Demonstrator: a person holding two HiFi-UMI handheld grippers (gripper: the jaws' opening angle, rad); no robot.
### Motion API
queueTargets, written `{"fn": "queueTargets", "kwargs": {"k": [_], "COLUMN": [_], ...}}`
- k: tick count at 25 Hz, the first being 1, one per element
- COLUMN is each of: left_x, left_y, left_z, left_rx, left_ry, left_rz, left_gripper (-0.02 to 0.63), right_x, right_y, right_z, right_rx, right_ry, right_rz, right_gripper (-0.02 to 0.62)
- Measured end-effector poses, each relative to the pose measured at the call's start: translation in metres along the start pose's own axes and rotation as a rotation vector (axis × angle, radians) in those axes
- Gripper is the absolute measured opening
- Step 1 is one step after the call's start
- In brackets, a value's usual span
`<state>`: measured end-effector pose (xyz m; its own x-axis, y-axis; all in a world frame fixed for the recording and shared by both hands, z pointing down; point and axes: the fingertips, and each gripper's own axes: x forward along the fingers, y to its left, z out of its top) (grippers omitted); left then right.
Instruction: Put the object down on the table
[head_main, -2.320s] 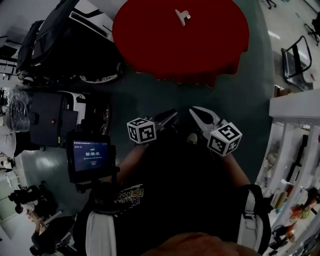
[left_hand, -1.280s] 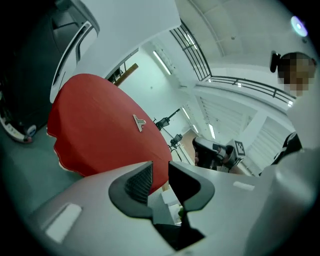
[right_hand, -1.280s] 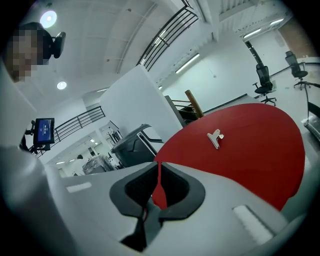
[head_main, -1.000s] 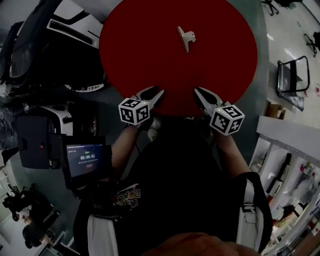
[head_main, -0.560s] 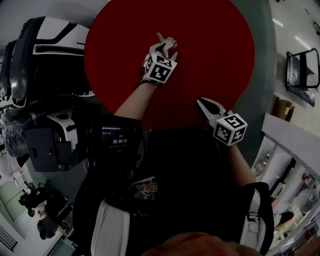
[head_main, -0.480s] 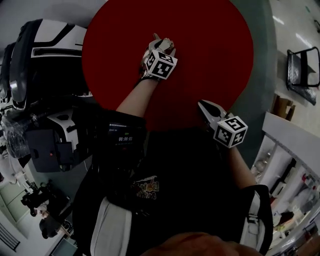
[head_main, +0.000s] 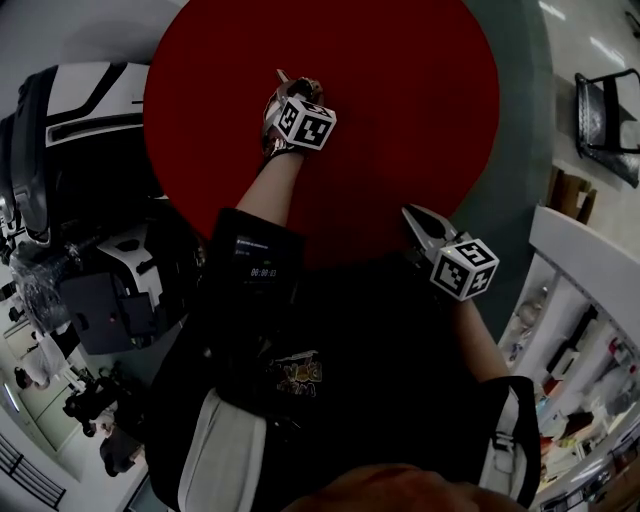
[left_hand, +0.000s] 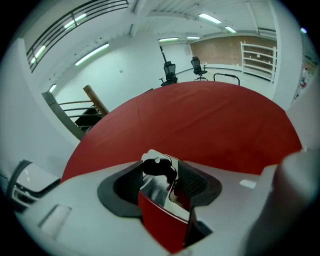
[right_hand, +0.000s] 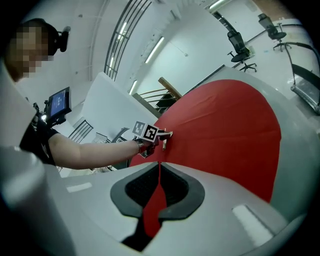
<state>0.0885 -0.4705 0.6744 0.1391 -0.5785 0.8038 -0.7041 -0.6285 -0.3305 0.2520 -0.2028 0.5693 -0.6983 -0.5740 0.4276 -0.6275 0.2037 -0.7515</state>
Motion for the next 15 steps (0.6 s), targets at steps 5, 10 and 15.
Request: {"fn": "queueTargets", "kwargs": {"k": [5,10,15], "left_x": [-0.014,-0.035,-0.041], "left_y": [0.011,0.035,0.054], "left_z": [0.0,-0.021,-0.047], "left_rx": [-0.22,-0.632,-1.001], "left_ry": [-0.065,-0.198,-0.304], "left_rz": [-0.052,-0.133,-0.261], "left_gripper": [0.189,0.128,0.098], "right_x": [0.008,0.018,0.029], "right_y": [0.002,0.009,0.02], "right_z": [0.001,0.001,-0.004], "right_rx": [-0.002,0.003,0.005], "right_ry": [0.009,0.024,0.045], "right_rz": [0.013,0.03,0.045], "right_gripper": [0.014,0.011,0.011]}}
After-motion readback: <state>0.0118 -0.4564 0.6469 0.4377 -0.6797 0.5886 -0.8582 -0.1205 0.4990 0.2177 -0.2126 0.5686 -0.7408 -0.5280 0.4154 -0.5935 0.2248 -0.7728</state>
